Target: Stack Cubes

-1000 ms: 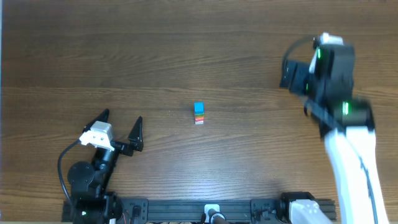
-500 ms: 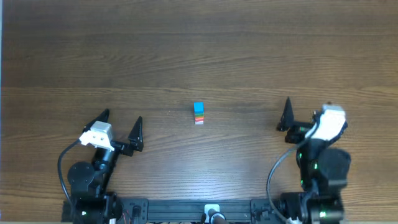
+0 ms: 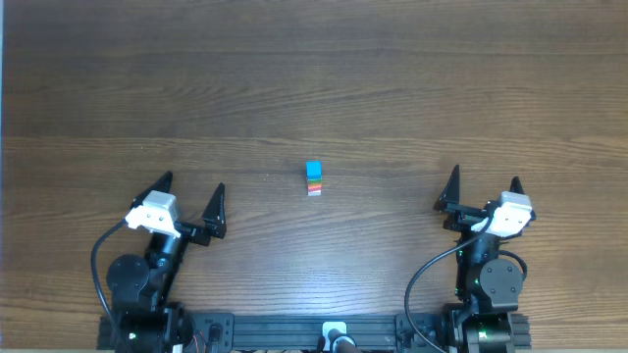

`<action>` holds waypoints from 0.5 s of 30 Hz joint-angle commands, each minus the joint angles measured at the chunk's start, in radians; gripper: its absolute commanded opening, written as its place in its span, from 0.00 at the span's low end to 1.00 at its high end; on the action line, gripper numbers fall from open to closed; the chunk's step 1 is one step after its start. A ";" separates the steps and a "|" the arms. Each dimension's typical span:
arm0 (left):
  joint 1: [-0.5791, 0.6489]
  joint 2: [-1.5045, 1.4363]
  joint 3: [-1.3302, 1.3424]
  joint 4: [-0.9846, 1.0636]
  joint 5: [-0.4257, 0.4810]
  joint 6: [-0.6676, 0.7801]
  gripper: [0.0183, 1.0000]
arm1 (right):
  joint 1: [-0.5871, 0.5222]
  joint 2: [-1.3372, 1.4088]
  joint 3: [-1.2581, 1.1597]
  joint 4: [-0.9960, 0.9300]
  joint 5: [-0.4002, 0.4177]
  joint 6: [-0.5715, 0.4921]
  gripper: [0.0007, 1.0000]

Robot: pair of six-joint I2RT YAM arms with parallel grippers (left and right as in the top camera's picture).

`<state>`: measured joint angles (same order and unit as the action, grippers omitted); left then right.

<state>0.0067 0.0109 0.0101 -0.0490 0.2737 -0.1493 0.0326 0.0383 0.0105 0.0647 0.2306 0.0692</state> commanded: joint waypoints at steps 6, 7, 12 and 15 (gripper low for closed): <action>-0.005 -0.006 -0.005 -0.001 0.006 0.011 1.00 | 0.005 -0.010 -0.005 -0.113 0.022 -0.006 0.99; -0.005 -0.006 -0.005 -0.001 0.006 0.011 1.00 | 0.005 -0.010 -0.005 -0.113 0.022 -0.006 0.99; -0.005 -0.006 -0.005 -0.002 0.006 0.011 1.00 | 0.005 -0.008 -0.005 -0.114 0.022 -0.007 0.99; -0.005 -0.006 -0.005 -0.001 0.006 0.011 1.00 | 0.005 -0.007 -0.005 -0.115 0.022 -0.011 0.99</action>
<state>0.0067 0.0109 0.0101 -0.0490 0.2737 -0.1493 0.0326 0.0372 0.0105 -0.0463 0.2398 0.0681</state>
